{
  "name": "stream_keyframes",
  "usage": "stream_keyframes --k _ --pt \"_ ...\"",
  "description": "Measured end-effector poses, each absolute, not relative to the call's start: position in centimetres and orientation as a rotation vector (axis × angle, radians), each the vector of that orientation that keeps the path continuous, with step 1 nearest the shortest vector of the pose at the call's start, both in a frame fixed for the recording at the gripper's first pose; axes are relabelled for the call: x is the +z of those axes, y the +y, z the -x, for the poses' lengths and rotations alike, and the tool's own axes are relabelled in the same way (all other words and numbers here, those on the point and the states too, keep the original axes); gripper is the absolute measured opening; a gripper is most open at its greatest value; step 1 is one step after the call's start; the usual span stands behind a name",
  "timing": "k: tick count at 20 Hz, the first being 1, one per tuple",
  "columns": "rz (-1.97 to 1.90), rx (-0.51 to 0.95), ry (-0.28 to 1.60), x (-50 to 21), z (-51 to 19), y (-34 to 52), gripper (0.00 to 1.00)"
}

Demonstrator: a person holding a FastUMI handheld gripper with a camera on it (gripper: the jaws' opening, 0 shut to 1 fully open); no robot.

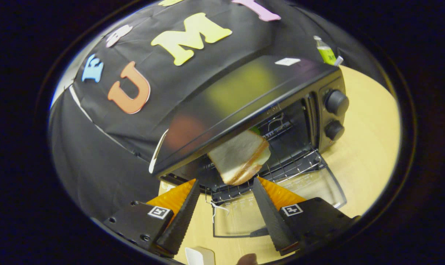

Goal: Open the toaster oven, put the food inside, and close the toaster oven door.

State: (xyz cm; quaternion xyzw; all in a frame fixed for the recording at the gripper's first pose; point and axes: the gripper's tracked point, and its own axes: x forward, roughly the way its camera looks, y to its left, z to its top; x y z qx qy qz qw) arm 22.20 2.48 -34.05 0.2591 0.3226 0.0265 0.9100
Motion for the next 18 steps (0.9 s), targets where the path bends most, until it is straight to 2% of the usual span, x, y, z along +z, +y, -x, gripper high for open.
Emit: stream_keyframes --k 2,9,18 --pt "-0.43 0.065 0.67 -32.7 -19.9 3.0 1.0" --pt "-0.11 0.082 0.574 -28.2 -13.0 4.0 1.0" --pt "-0.052 0.004 0.619 -33.4 -7.6 0.7 1.0"
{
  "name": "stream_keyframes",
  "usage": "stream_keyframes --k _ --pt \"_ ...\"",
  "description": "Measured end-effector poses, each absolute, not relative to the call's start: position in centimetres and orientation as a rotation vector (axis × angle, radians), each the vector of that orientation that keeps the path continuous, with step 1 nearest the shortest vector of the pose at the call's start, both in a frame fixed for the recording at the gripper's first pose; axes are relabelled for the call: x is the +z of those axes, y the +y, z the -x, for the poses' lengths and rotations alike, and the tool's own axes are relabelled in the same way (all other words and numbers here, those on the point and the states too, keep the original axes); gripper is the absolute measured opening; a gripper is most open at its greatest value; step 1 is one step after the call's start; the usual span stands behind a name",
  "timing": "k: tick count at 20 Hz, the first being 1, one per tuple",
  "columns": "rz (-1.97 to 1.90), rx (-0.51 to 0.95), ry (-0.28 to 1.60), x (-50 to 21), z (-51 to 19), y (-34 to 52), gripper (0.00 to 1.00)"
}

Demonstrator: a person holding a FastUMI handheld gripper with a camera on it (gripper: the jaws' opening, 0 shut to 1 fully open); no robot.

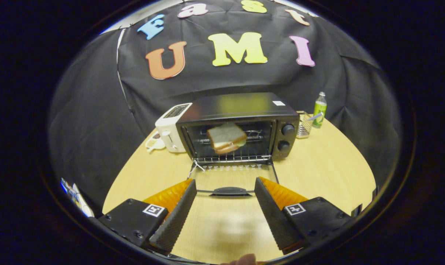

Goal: Open the toaster oven, put the food inside, and close the toaster oven door.

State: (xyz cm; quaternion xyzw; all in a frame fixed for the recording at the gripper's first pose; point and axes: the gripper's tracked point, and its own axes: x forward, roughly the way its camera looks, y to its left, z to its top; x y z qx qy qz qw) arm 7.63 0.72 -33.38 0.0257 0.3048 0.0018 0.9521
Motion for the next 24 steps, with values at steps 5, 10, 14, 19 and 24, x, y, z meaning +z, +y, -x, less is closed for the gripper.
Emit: stream_keyframes --k 5,10,14,19,24 --pt "-0.016 -0.007 0.704 -39.6 -6.6 0.6 1.0" --pt "-0.012 -0.039 0.766 -45.2 -8.8 0.3 1.0" --pt "-0.018 -0.077 0.8 -47.3 -10.3 0.6 1.0" --pt "0.004 -0.104 0.808 -48.4 -10.5 0.3 1.0" --pt "0.013 -0.136 0.819 -47.9 -10.8 0.4 1.0"
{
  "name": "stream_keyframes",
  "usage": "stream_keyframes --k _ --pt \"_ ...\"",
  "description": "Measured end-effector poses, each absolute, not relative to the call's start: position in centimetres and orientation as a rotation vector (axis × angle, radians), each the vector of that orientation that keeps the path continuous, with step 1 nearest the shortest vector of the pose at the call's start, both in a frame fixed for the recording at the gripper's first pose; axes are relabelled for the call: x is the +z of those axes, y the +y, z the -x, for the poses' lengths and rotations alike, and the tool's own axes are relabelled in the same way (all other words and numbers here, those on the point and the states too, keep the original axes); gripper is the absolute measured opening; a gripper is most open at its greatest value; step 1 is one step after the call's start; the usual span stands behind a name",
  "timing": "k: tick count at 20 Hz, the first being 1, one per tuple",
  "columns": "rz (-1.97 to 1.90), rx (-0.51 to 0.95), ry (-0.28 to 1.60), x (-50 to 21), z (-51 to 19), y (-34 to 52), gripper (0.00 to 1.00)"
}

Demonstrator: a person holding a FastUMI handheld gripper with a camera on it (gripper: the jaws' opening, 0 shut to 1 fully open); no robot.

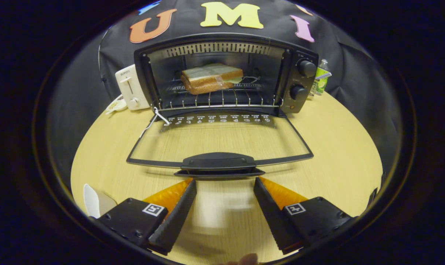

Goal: Open the toaster oven, put the food inside, and close the toaster oven door.

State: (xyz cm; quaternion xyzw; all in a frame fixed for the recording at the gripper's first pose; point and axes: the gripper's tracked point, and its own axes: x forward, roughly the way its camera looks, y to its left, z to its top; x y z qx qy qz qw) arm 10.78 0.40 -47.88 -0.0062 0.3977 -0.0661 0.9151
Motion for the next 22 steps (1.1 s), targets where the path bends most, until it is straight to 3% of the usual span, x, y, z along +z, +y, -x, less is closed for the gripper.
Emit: stream_keyframes --k 12,22 --pt "0.037 -0.123 0.585 -33.8 -16.6 0.4 1.0" --pt "-0.01 -0.067 0.262 -12.3 -14.4 1.7 1.0"
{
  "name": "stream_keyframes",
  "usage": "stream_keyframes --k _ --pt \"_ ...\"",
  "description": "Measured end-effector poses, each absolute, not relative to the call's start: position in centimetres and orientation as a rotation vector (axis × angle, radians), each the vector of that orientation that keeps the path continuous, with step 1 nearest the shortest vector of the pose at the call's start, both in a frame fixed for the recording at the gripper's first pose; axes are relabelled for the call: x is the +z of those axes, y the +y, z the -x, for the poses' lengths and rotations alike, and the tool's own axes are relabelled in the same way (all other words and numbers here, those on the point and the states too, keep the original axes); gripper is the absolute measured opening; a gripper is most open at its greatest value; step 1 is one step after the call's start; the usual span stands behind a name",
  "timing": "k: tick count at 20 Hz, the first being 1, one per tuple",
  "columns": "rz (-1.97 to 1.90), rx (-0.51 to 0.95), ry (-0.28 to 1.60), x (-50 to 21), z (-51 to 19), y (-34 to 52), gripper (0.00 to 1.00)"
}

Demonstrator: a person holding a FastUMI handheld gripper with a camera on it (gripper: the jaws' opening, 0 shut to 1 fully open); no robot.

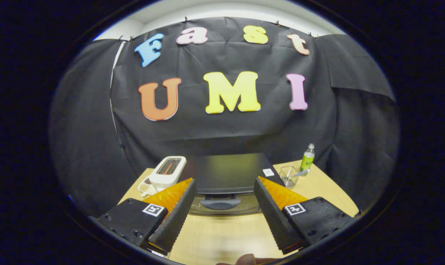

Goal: Open the toaster oven, put the food inside, and close the toaster oven door.

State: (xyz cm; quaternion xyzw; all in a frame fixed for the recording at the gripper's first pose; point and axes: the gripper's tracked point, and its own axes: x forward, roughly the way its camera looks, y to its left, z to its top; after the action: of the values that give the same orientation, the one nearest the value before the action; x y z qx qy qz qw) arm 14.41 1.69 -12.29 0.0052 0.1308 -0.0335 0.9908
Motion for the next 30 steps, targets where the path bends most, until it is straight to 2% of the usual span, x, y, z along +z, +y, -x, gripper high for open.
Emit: stream_keyframes --k 5,17,30 --pt "0.015 -0.05 0.148 -5.8 -9.3 2.1 1.0" --pt "0.005 -0.031 0.079 -5.3 1.7 3.1 1.0" --pt "0.003 -0.042 0.084 -5.6 2.3 2.8 1.0"
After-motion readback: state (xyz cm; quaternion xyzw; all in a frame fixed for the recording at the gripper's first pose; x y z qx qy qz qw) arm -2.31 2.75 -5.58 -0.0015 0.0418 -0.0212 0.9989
